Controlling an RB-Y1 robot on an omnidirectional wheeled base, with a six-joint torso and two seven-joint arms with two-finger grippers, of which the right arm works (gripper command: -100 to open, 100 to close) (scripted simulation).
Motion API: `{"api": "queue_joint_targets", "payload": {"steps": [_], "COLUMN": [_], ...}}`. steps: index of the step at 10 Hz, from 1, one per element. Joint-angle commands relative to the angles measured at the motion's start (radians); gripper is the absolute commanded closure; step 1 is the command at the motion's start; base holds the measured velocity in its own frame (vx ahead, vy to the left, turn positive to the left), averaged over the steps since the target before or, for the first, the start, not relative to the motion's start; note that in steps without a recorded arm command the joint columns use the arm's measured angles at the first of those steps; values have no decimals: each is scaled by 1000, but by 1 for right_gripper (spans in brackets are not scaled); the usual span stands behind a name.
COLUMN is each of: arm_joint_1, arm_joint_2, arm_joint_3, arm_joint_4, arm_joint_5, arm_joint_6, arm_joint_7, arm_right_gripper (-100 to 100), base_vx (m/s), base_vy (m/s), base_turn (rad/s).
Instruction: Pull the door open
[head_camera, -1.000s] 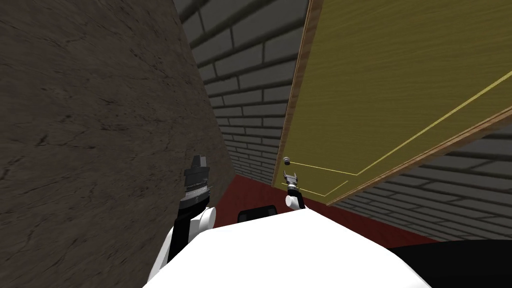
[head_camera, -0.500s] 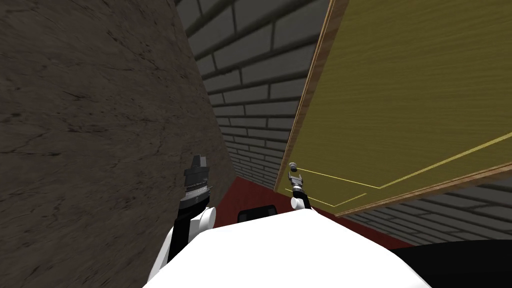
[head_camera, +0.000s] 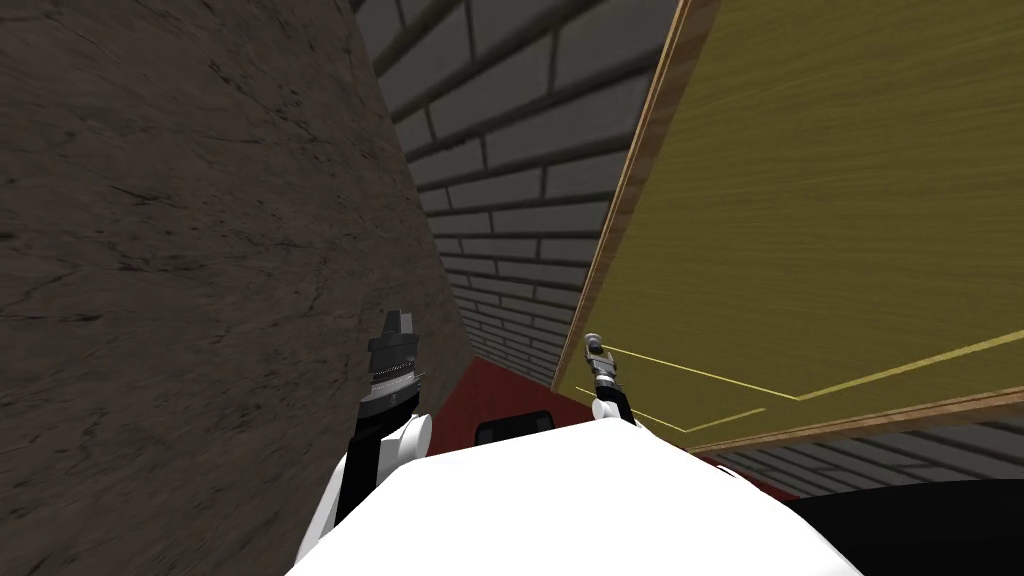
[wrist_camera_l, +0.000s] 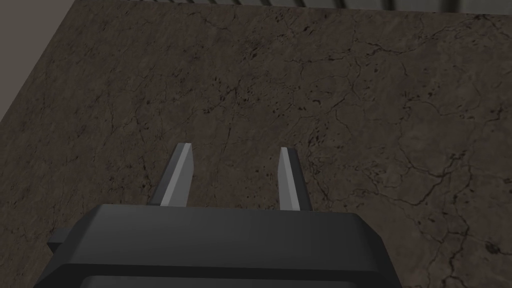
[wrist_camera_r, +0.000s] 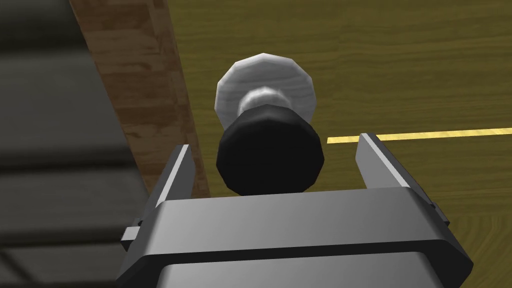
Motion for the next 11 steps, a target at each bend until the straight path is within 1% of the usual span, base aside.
{"api": "queue_joint_targets", "payload": {"steps": [1, 2, 3, 8, 9, 11], "arm_joint_1": [17, 7, 7, 7, 12, 17], "arm_joint_2": [-18, -12, -12, -12, -18, -26], "arm_joint_3": [-3, -1, -1, -1, 16, 36], "arm_joint_4": [-5, 3, 3, 3, -4, -15], "arm_joint_5": [-3, -1, -1, -1, 7, 17], "arm_joint_6": [-3, -4, -4, -4, -2, -1], "arm_joint_7": [-21, -17, -17, -17, -26, -38], "arm_right_gripper": [-100, -100, 100, 100, 100, 100], "base_vx": [188, 81, -12, -15, -117, -213], "base_vy": [-7, -4, -4, 0, -19, -2], "base_turn": [53, 10, -29, 5, 46, 66]}}
